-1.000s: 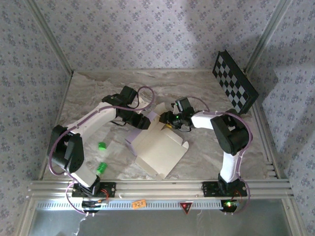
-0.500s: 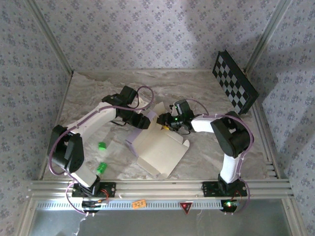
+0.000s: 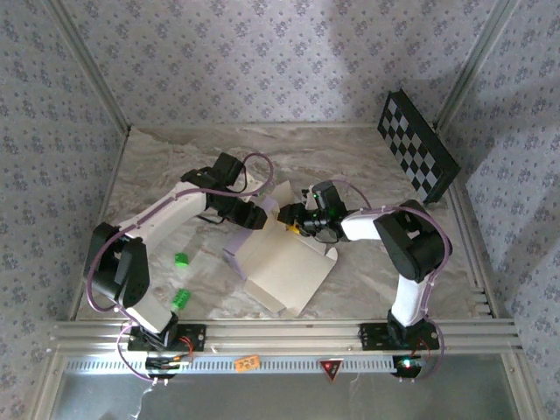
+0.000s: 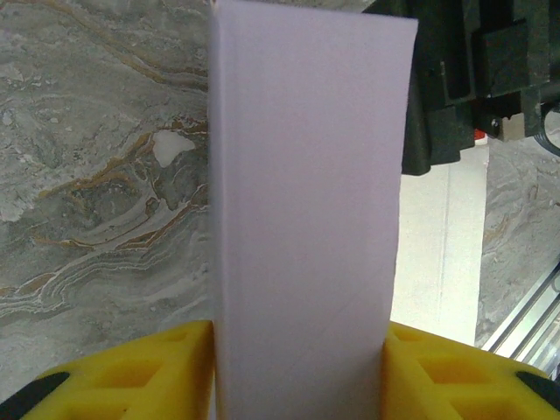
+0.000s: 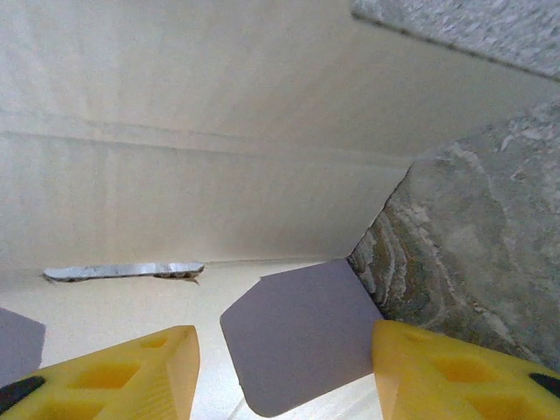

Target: Fold the paper box

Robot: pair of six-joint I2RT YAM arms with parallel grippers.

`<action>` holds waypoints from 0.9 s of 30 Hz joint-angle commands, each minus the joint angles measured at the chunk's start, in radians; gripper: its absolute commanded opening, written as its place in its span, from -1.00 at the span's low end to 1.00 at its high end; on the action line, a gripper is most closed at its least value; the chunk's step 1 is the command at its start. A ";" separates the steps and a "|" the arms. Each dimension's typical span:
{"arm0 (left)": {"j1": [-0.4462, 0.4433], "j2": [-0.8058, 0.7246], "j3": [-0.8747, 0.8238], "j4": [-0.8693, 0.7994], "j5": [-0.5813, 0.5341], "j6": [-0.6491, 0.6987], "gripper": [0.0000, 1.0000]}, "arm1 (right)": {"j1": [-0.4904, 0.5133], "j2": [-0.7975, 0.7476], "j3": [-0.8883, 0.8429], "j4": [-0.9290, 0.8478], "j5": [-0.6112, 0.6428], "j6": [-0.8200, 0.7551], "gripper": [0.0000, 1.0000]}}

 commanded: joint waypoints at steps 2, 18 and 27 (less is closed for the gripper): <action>-0.003 -0.010 -0.003 0.002 -0.001 -0.014 -0.05 | 0.018 -0.025 -0.003 0.086 -0.053 0.009 0.16; -0.008 -0.001 0.004 0.000 -0.006 -0.026 -0.05 | 0.034 0.052 0.042 -0.050 -0.049 -0.034 -0.17; -0.017 -0.007 0.009 -0.005 -0.006 -0.030 -0.06 | 0.077 0.094 0.153 -0.414 0.135 -0.147 -0.51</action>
